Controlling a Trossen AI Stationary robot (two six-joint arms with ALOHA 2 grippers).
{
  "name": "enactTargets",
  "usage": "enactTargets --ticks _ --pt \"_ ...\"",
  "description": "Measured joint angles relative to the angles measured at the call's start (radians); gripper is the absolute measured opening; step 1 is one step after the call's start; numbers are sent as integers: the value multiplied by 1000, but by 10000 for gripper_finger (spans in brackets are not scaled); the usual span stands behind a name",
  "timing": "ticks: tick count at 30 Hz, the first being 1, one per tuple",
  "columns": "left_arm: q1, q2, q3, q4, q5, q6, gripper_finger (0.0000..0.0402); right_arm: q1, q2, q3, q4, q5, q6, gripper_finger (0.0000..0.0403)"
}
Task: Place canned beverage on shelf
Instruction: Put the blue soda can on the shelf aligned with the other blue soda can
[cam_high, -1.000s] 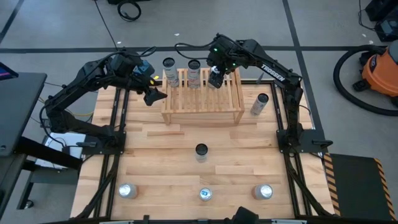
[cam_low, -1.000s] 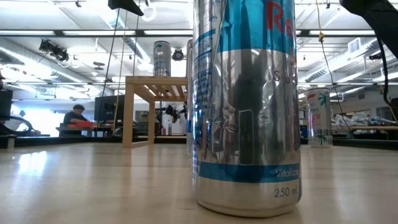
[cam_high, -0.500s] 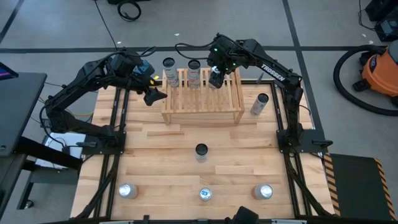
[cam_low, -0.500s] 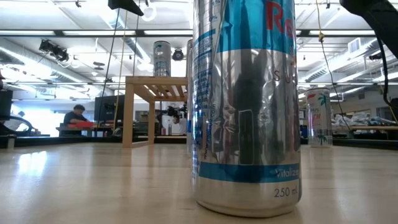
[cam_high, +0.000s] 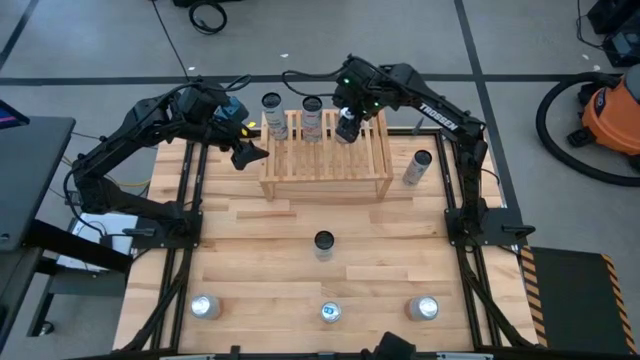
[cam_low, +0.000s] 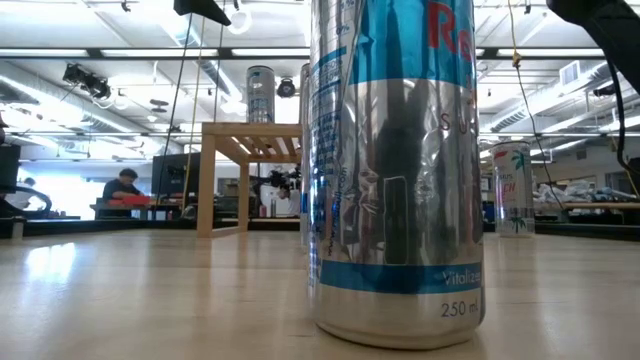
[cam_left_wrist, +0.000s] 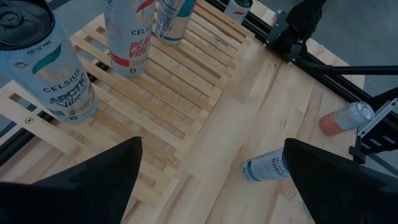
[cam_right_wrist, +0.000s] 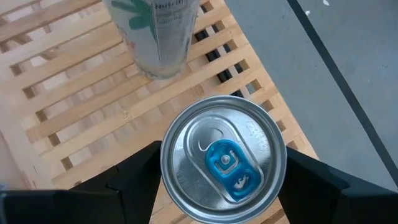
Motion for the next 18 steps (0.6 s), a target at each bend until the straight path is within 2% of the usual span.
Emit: enactTargets --ticks 18 --pt "0 0 0 -8 0 0 393 -6 -1 -19 21 -1 15 294"
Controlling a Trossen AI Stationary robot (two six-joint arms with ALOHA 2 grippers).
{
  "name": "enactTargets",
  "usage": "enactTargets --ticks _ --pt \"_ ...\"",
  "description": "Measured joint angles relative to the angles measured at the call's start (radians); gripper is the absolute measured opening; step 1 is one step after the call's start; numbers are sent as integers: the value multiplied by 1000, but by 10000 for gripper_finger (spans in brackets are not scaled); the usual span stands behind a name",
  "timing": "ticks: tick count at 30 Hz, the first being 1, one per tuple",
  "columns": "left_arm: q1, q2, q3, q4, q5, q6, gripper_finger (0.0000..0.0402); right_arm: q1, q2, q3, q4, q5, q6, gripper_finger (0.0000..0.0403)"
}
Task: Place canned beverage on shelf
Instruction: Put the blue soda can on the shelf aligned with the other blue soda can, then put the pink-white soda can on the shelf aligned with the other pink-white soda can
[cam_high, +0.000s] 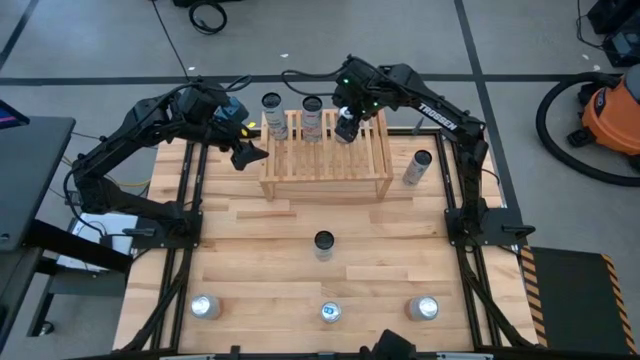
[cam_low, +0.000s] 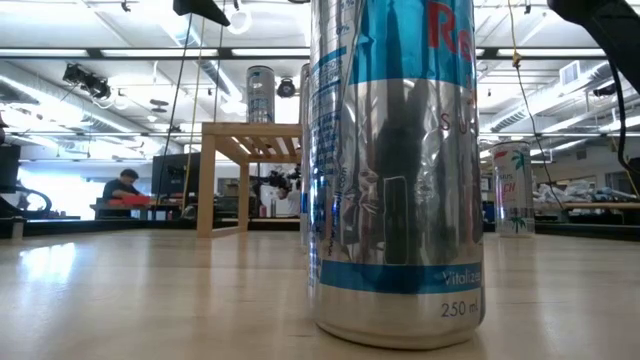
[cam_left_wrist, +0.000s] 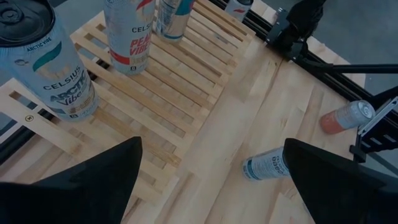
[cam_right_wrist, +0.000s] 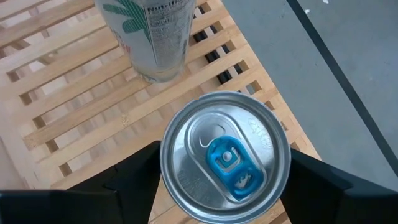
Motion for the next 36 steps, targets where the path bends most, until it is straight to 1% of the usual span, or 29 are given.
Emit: enactTargets --ticks 16,22,28,30,36 --pt "0 0 0 0 0 0 393 -2 2 -1 29 1 -24 342" --pt "0 0 0 0 0 0 393 -2 2 2 41 2 -38 344" --pt "0 0 0 0 0 0 393 -2 0 61 36 2 -53 345" --pt "0 0 0 0 0 0 393 -2 -23 53 59 2 -53 345" --pt "0 0 0 -2 0 1 393 -1 -58 61 54 2 -53 344"
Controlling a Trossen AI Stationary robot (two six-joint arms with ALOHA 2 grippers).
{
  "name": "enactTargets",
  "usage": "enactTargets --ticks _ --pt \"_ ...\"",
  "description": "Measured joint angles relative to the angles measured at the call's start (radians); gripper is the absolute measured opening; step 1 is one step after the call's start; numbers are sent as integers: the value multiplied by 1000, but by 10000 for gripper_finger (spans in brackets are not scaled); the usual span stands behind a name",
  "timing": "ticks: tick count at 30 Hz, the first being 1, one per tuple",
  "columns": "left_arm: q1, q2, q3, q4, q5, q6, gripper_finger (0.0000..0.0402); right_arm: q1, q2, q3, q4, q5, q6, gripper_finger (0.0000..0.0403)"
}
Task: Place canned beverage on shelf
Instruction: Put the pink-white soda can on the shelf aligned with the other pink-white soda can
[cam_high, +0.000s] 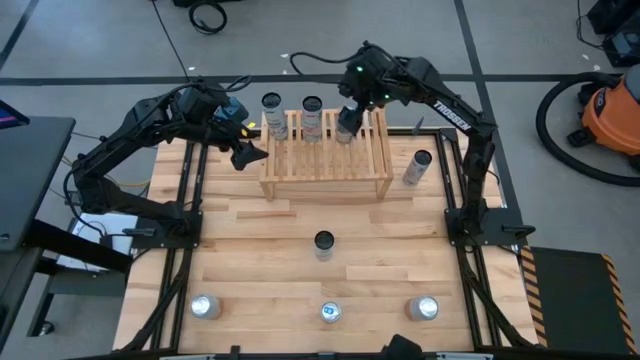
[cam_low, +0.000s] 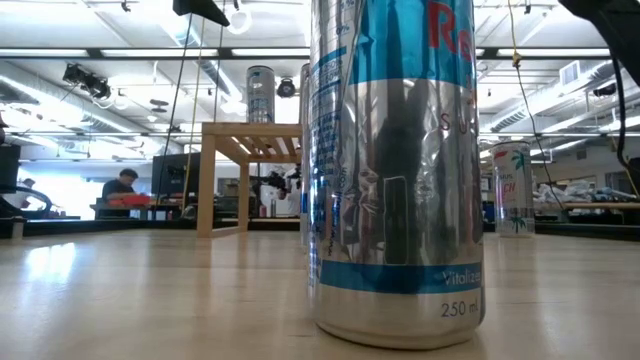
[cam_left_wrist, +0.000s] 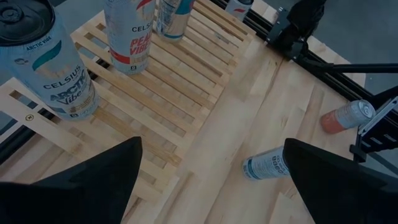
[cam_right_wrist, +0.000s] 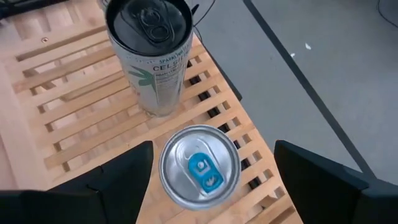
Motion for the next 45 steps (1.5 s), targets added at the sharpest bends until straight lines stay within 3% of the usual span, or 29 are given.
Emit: enactTargets --ticks 12,17,30,34,42,45 --pt "0 0 0 -1 0 16 393 76 -82 -1 -250 -45 80 343" --pt "0 0 0 -1 0 17 393 136 -114 -1 -248 -51 161 343" --pt "0 0 0 3 0 24 393 430 -177 -1 -248 -33 330 343" --pt "0 0 0 3 0 26 393 554 -188 -1 -248 28 343 343" --pt "0 0 0 2 0 26 393 810 -195 -1 -248 330 366 343" --pt "0 0 0 2 0 26 393 887 -195 -2 -248 388 397 340"
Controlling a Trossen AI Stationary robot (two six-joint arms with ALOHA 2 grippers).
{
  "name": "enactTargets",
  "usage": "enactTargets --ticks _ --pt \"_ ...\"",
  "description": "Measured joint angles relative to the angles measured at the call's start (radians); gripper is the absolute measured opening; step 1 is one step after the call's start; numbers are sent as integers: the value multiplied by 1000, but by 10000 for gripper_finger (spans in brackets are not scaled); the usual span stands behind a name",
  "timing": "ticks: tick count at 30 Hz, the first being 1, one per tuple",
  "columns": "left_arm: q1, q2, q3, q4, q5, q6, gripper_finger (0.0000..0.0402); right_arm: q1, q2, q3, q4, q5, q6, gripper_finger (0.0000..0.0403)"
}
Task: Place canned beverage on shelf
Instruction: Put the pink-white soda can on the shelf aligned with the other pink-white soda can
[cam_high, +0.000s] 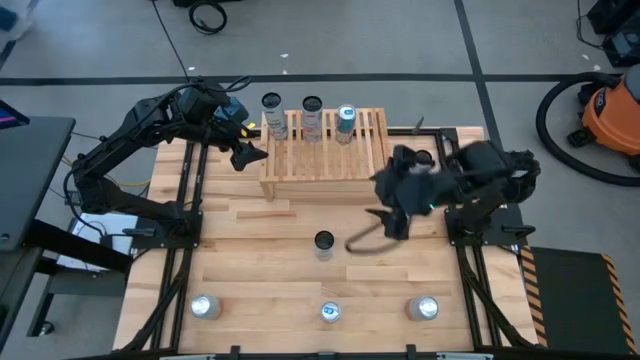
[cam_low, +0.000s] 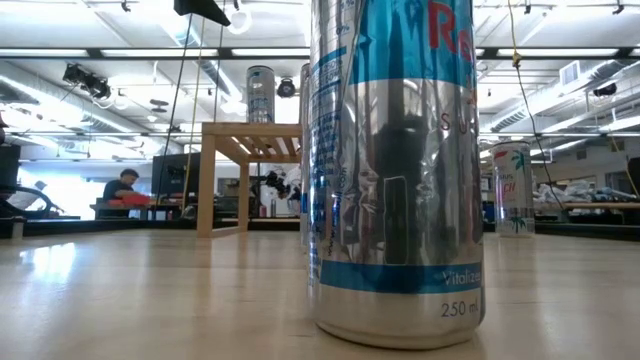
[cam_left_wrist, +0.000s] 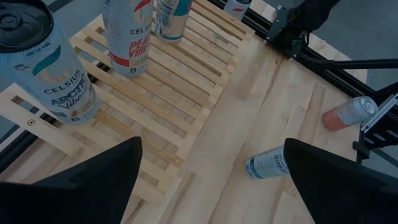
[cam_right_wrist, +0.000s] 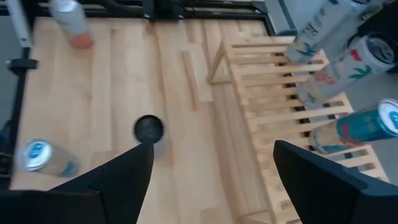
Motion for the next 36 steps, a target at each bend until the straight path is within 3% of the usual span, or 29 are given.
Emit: enactTargets --ticks 9,18,26,36 --pt "0 0 0 1 0 0 393 161 0 0 0 78 92 326" --pt "0 0 0 1 0 -5 393 261 -25 -1 0 167 50 317" --pt "0 0 0 1 0 -12 393 297 -164 -29 0 200 42 309" --pt "0 0 0 1 0 -12 393 301 -440 -298 0 271 119 307"
